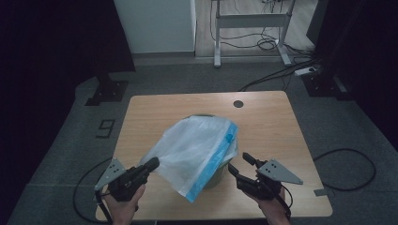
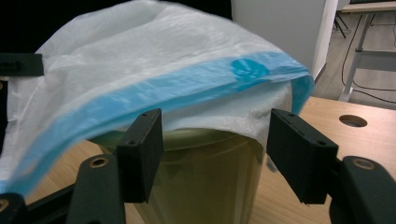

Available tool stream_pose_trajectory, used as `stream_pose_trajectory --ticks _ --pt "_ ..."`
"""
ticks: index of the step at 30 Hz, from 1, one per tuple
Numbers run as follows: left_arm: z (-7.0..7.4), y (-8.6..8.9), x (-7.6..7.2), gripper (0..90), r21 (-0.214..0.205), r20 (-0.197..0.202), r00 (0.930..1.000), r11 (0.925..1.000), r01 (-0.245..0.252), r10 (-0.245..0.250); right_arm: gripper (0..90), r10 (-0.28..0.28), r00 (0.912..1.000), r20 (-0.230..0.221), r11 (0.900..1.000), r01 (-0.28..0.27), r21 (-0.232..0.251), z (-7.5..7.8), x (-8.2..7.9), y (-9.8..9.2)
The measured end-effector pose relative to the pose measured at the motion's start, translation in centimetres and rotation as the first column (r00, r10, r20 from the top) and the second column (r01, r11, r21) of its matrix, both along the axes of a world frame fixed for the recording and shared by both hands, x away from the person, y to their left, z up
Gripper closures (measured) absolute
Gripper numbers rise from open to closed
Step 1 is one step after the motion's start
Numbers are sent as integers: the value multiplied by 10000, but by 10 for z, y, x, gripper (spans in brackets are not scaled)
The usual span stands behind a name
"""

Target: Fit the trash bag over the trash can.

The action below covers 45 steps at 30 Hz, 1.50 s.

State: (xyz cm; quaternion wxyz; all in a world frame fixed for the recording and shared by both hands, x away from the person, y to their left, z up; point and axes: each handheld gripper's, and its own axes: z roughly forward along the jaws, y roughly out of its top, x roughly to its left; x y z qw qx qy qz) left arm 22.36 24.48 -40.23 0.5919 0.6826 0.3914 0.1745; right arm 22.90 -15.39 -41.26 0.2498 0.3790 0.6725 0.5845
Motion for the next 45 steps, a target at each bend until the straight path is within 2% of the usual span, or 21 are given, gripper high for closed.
stream_pose_trajectory --ticks 5,8,9,12,13,16,17,19,23,26,28,33,35,40,42,44,45 --pt "-10 10 -1 884 -82 -279 9996 9999 81 -84 341 62 9999 101 10000 -62 3 4 2 3" --pt "-17 12 -3 861 132 -395 9972 9979 634 -628 334 231 9994 266 9997 -230 -35 12 4 9" --pt "-17 11 -4 842 187 -346 9976 9980 611 -604 334 272 9992 307 9996 -270 -77 13 5 12" --pt "-14 9 -8 712 222 -168 9990 9989 418 -415 331 426 9985 332 9990 -420 -176 16 8 21" --pt "-8 7 -10 669 228 6 9997 9995 233 -233 332 479 9983 333 9986 -471 -230 16 9 25" --pt "-1 5 -13 531 294 183 9997 9995 133 -138 333 551 9979 328 9980 -540 -330 16 11 31" --pt "6 2 -16 471 359 379 9993 9993 -46 33 334 575 9978 315 9977 -563 -378 15 11 34" --pt "12 0 -18 379 303 556 9984 9995 -94 77 337 594 9979 260 9969 -580 -525 15 12 37" --pt "20 -5 -19 291 266 792 9969 9996 -23 1 347 662 9976 178 9945 -645 -830 13 13 42" --pt "25 -10 -17 275 317 842 9964 9995 -39 13 348 669 9976 166 9940 -652 -874 12 13 43" --pt "31 -18 -15 238 696 1076 9940 9971 -296 220 350 657 9978 103 9941 -646 -869 13 14 42" --pt "36 -25 -13 231 784 1226 9924 9967 -232 135 358 612 9981 63 9942 -604 -890 13 14 40" --pt "38 -29 -12 239 1017 1283 9917 9947 -137 5 359 598 9982 45 9943 -591 -888 13 15 39" --pt "38 -38 -6 250 1347 1167 9930 9909 16 -175 359 591 9982 46 9947 -585 -845 13 15 38" --pt "39 -45 -1 250 1547 986 9946 9878 173 -329 359 609 9981 27 9945 -604 -853 13 15 39" --pt "40 -57 5 251 1906 712 9957 9807 442 -587 359 625 9980 -21 9943 -625 -867 12 15 40" --pt "40 -57 5 250 1906 712 9957 9807 442 -587 359 625 9980 -21 9943 -625 -867 12 15 40"
